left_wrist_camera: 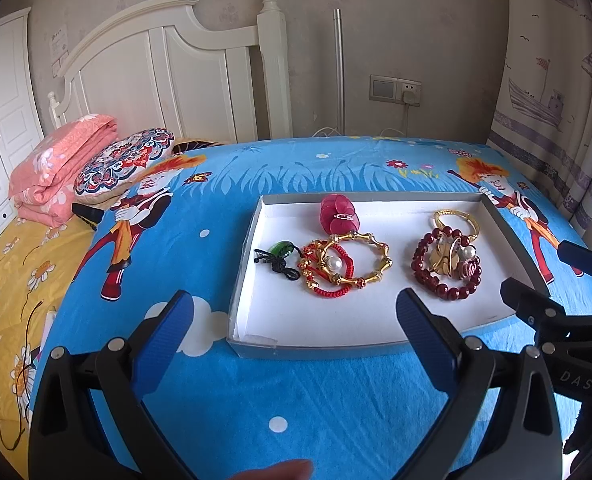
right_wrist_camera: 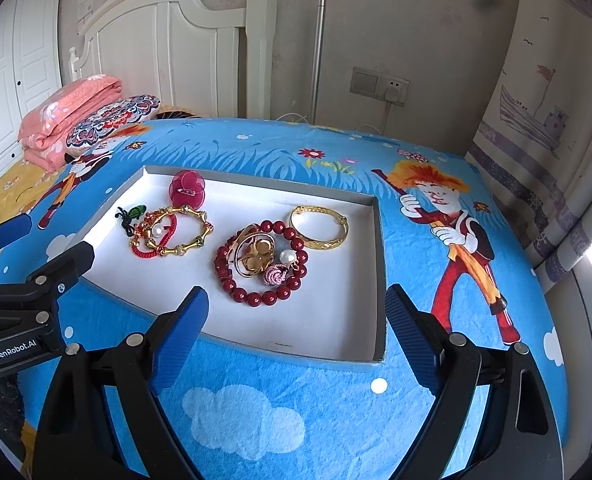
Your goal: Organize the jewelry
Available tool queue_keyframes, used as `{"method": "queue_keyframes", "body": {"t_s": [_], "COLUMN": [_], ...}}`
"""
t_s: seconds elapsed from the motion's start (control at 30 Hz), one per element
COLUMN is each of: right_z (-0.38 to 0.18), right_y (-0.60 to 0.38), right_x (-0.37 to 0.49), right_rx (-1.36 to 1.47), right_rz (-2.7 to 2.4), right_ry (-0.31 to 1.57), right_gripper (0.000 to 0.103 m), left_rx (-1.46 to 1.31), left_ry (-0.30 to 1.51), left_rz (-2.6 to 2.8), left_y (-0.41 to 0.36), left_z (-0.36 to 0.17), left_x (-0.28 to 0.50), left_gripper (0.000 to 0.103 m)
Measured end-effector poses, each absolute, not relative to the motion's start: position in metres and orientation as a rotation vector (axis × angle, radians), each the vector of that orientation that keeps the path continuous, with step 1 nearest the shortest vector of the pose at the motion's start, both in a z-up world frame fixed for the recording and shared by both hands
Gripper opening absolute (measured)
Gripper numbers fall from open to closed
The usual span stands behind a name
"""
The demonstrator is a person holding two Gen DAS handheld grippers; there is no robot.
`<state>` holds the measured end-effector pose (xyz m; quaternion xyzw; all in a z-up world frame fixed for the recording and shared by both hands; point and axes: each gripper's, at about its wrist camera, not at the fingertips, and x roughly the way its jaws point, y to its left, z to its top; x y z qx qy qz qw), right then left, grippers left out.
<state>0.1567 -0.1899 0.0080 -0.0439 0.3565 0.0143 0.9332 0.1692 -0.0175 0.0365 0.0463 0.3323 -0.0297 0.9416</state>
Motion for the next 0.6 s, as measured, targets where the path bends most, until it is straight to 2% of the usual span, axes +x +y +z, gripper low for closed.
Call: {"method": "queue_keyframes", "body": {"t_s": [0.6], "right_z": [0.0055], "right_y": [-0.1868], "right_x": [0.158], "right_rx": [-0.094], "right_rz": [0.032], "right_ry": [0.734], "right_gripper": [0.084], "left_rx": [0.106], "left_ry": [0.677], "left_rz": [-0.053], "left_y": [-0.0195], "left_z": [0.0332], "left_x": [0.173], "left_gripper": [0.098]}}
